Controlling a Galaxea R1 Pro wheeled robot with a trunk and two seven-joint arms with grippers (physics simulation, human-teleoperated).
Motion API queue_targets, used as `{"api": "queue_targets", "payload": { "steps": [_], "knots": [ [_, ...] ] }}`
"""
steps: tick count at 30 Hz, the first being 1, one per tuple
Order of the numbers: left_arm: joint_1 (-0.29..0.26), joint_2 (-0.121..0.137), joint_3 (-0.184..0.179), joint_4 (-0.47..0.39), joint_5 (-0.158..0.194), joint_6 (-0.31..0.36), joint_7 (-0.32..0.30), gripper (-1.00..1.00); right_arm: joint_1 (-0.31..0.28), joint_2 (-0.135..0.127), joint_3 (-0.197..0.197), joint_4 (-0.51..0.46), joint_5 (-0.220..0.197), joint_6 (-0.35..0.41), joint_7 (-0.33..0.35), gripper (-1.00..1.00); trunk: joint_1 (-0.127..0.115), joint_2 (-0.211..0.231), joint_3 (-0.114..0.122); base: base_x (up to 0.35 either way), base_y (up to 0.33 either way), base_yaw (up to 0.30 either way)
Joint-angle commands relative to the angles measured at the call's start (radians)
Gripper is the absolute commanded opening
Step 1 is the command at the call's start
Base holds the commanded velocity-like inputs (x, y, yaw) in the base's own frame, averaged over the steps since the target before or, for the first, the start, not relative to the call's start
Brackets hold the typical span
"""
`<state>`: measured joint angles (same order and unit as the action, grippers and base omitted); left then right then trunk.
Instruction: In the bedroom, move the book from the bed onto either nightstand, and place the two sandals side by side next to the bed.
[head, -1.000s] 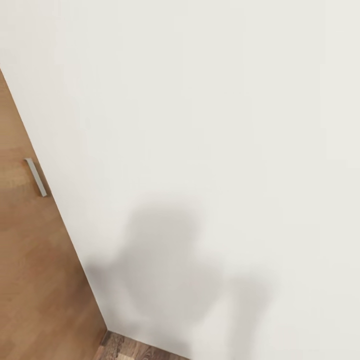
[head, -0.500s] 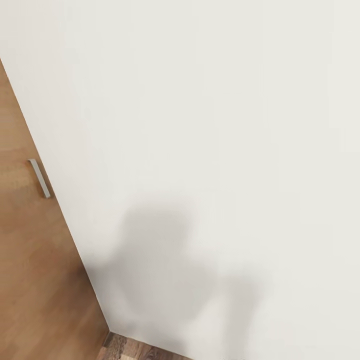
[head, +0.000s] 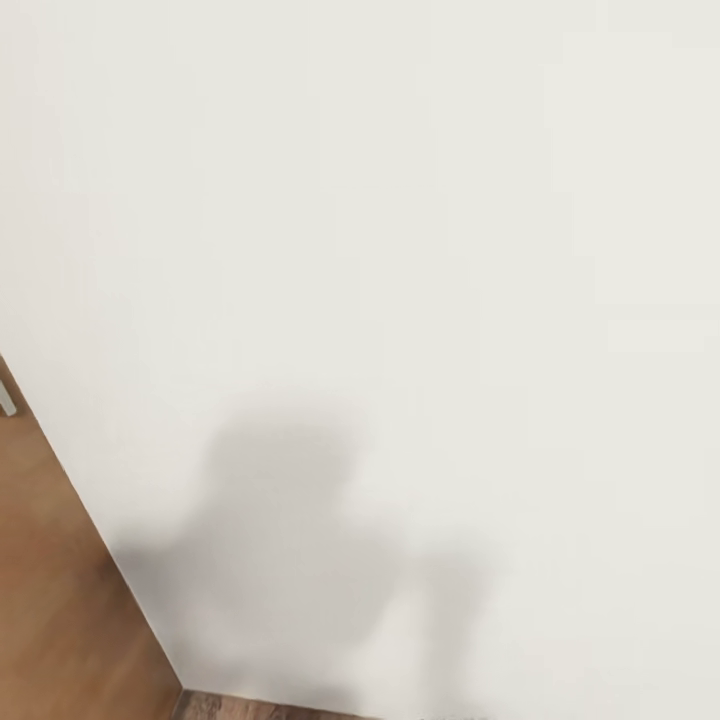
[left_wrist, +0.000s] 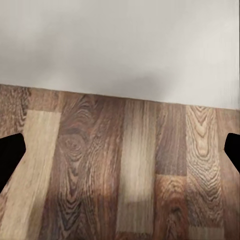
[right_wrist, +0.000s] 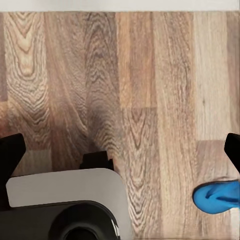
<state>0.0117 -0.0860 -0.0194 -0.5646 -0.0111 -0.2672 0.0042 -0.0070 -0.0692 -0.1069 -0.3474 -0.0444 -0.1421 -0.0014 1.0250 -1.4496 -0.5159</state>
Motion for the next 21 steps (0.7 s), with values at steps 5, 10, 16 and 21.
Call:
{"api": "queue_targets", "payload": {
  "steps": [5,10,16,21],
  "knots": [
    [0.001,0.0,-0.001,-0.001,-0.001,-0.001,0.0,1.0,-0.001,0.0,0.0,0.001,-0.005,-0.004,0.0,1.0,0.0,0.0,-0.001,0.0,0.0,-0.284],
    [0.001,0.0,-0.001,-0.001,-0.001,-0.001,0.0,1.0,-0.001,0.001,0.0,0.001,-0.005,-0.004,0.0,1.0,0.0,0.0,-0.001,0.0,0.0,-0.284],
    [0.0,0.0,-0.001,-0.001,-0.001,-0.001,0.0,1.0,-0.001,0.001,0.0,0.001,-0.005,-0.004,0.0,1.0,0.0,0.0,-0.001,0.0,0.0,-0.284],
    [0.0,0.0,-0.001,-0.001,-0.001,-0.001,0.0,1.0,-0.001,0.0,0.0,0.001,-0.005,-0.004,0.0,1.0,0.0,0.0,-0.001,0.0,0.0,-0.284]
  ]
}}
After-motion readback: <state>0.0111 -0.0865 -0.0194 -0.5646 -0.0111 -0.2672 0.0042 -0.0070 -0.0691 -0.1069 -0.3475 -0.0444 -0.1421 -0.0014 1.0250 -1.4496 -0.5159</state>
